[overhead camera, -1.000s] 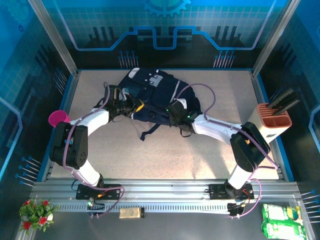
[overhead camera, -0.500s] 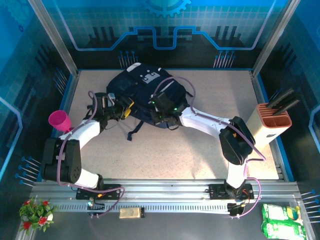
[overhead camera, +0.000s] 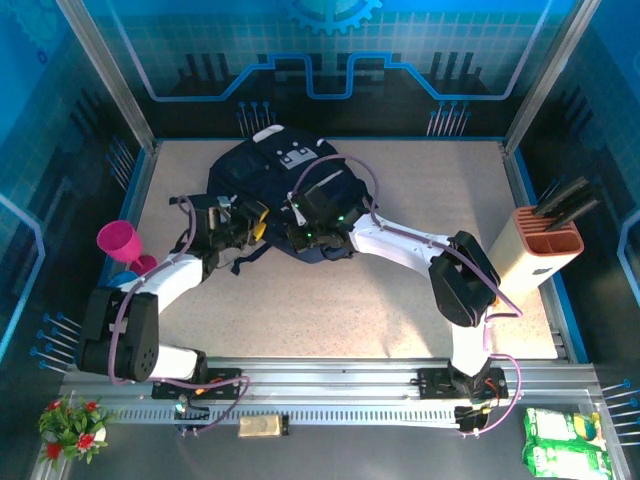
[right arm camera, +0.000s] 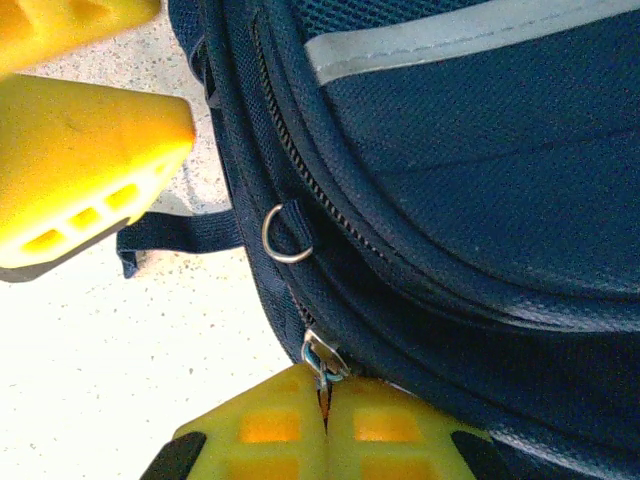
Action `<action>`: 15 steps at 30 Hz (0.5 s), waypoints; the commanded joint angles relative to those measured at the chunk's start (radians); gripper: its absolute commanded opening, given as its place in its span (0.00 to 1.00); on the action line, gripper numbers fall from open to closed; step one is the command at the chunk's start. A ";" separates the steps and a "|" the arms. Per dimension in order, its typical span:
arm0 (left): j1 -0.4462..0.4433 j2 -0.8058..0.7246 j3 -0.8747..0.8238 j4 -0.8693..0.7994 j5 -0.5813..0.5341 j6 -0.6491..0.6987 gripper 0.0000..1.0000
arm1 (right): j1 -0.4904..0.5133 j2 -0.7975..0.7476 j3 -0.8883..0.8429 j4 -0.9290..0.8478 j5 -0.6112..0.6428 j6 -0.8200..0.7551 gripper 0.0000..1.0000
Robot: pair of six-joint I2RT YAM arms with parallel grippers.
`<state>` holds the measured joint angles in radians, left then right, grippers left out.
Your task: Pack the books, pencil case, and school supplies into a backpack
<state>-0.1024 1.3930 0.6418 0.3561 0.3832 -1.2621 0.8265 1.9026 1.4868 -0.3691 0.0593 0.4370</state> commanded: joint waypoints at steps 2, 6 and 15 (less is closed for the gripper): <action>-0.012 0.040 -0.006 0.084 -0.024 -0.036 0.42 | 0.030 -0.004 0.049 0.064 -0.083 0.014 0.00; -0.021 0.071 -0.001 0.097 -0.042 -0.042 0.37 | 0.031 -0.008 0.044 0.065 -0.089 0.020 0.00; -0.021 0.131 0.002 0.166 -0.054 -0.041 0.19 | 0.030 -0.025 0.016 0.046 -0.047 0.021 0.00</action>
<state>-0.1211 1.5108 0.6403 0.4702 0.3550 -1.3094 0.8265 1.9026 1.4868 -0.3569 0.0254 0.4553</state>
